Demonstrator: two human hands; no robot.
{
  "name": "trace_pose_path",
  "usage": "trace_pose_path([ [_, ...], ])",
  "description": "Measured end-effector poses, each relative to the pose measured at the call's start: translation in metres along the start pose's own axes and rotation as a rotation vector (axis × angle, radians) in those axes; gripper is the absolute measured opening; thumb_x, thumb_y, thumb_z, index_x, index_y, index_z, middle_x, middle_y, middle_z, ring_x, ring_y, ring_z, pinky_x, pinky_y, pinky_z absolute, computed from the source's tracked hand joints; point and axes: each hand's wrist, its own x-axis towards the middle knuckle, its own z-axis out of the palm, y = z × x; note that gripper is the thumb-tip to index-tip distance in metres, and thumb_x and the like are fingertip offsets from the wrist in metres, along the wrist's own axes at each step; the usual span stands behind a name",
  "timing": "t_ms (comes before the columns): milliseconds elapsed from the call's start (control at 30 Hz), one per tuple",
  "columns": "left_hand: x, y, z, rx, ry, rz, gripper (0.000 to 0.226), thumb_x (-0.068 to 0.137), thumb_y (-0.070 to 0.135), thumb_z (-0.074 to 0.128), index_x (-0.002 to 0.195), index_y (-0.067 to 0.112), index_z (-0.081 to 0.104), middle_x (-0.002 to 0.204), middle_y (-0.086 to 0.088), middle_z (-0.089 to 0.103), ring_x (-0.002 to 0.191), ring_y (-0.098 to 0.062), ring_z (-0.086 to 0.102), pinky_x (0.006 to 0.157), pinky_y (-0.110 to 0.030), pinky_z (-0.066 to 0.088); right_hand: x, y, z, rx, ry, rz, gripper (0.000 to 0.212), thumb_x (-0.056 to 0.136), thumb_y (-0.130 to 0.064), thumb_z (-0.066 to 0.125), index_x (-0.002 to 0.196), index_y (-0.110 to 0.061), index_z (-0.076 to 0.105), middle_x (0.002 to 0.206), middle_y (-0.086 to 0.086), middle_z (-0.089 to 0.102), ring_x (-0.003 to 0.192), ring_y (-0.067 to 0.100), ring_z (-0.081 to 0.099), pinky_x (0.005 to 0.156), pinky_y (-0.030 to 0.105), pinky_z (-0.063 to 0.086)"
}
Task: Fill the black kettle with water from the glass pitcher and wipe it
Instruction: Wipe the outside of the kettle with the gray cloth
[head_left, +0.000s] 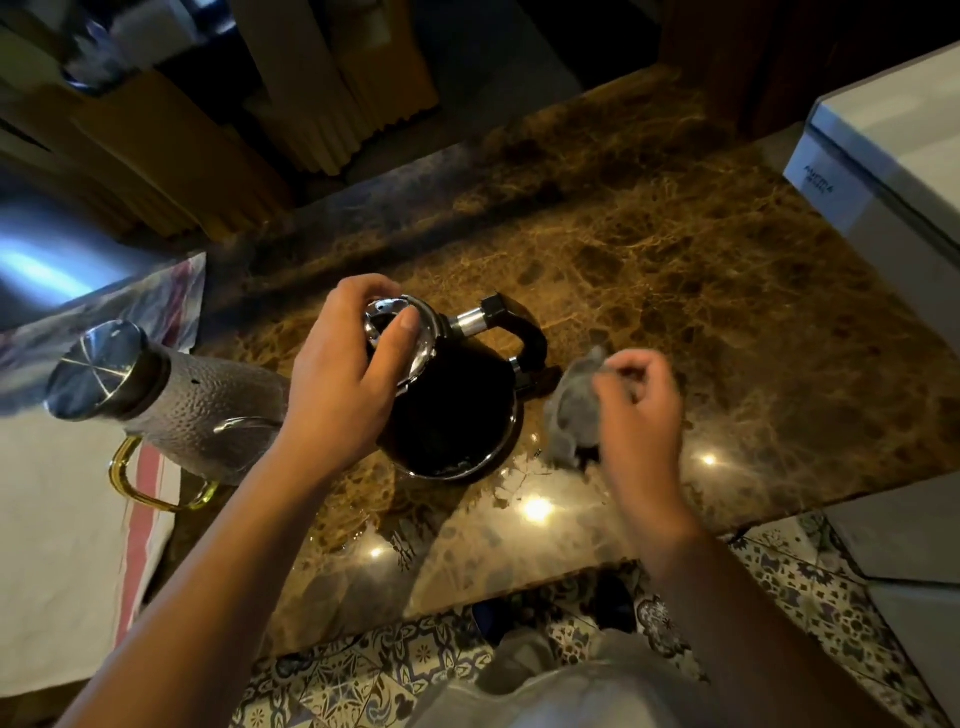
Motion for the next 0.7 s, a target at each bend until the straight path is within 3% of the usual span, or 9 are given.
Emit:
trace_pose_path([
  [67, 0.003, -0.002, -0.003, -0.005, -0.049, 0.043, 0.037, 0.102, 0.048, 0.048, 0.134, 0.029, 0.048, 0.124, 0.007, 0.06, 0.107, -0.006, 0.059, 0.083, -0.025, 0.046, 0.022, -0.012, -0.003, 0.086, 0.031, -0.072, 0.021, 0.096, -0.017, 0.065, 0.097, -0.037, 0.06, 0.105, -0.001, 0.07, 0.097, 0.023, 0.072, 0.065, 0.031, 0.06],
  [100, 0.005, -0.003, -0.005, -0.013, -0.081, 0.063, 0.036, 0.1, 0.048, 0.048, 0.132, 0.031, 0.048, 0.121, 0.01, 0.06, 0.106, -0.003, 0.059, 0.082, -0.025, 0.046, 0.029, -0.018, -0.002, 0.09, -0.002, -0.127, 0.021, 0.095, -0.014, 0.066, 0.099, -0.034, 0.062, 0.107, 0.0, 0.072, 0.099, 0.021, 0.072, 0.069, 0.028, 0.059],
  [200, 0.014, -0.004, -0.008, -0.063, -0.204, 0.109, 0.03, 0.099, 0.047, 0.049, 0.128, 0.039, 0.047, 0.118, 0.018, 0.059, 0.106, 0.0, 0.059, 0.081, -0.024, 0.047, 0.039, -0.024, 0.008, 0.069, -0.159, -0.147, 0.019, 0.094, -0.012, 0.066, 0.098, -0.03, 0.069, 0.104, 0.0, 0.074, 0.098, 0.019, 0.072, 0.081, 0.036, 0.059],
  [300, 0.02, -0.004, -0.011, -0.046, -0.267, 0.157, 0.034, 0.098, 0.051, 0.047, 0.13, 0.043, 0.043, 0.123, 0.017, 0.059, 0.114, -0.006, 0.06, 0.088, -0.031, 0.052, 0.031, -0.027, 0.013, 0.086, -0.376, -0.058, 0.015, 0.098, -0.006, 0.061, 0.1, -0.017, 0.072, 0.079, -0.004, 0.07, 0.075, 0.009, 0.067, 0.072, 0.027, 0.057],
  [400, 0.025, -0.005, -0.016, 0.059, -0.256, 0.23, 0.042, 0.1, 0.052, 0.044, 0.137, 0.032, 0.046, 0.134, 0.005, 0.057, 0.122, -0.015, 0.057, 0.098, -0.041, 0.052, 0.018, -0.026, 0.008, 0.092, -0.471, -0.065, 0.018, 0.1, -0.003, 0.057, 0.096, -0.012, 0.072, 0.065, -0.007, 0.067, 0.063, 0.005, 0.064, 0.063, 0.02, 0.054],
  [533, 0.022, -0.007, -0.018, 0.222, -0.123, 0.257, 0.04, 0.103, 0.049, 0.044, 0.13, 0.023, 0.057, 0.135, 0.0, 0.054, 0.124, -0.019, 0.053, 0.098, -0.04, 0.049, 0.0, -0.015, -0.001, 0.052, -0.643, -0.065, 0.013, 0.1, -0.007, 0.059, 0.1, -0.011, 0.072, 0.08, -0.003, 0.07, 0.075, 0.009, 0.066, 0.07, 0.025, 0.052],
  [633, 0.014, -0.008, -0.015, 0.228, -0.047, 0.284, 0.032, 0.105, 0.039, 0.046, 0.128, 0.022, 0.062, 0.128, 0.0, 0.062, 0.118, -0.02, 0.058, 0.094, -0.047, 0.053, -0.015, -0.001, -0.006, -0.08, -0.778, -0.077, 0.015, 0.102, -0.021, 0.06, 0.105, -0.028, 0.072, 0.096, -0.006, 0.068, 0.086, 0.005, 0.063, 0.078, 0.029, 0.047],
  [700, 0.01, -0.008, -0.014, 0.201, -0.038, 0.293, 0.031, 0.107, 0.036, 0.046, 0.128, 0.021, 0.063, 0.128, 0.0, 0.064, 0.12, -0.02, 0.059, 0.095, -0.05, 0.052, -0.022, 0.003, -0.004, -0.125, -0.85, -0.094, 0.018, 0.102, -0.024, 0.06, 0.107, -0.037, 0.07, 0.105, -0.018, 0.064, 0.097, 0.001, 0.063, 0.086, 0.031, 0.049],
])
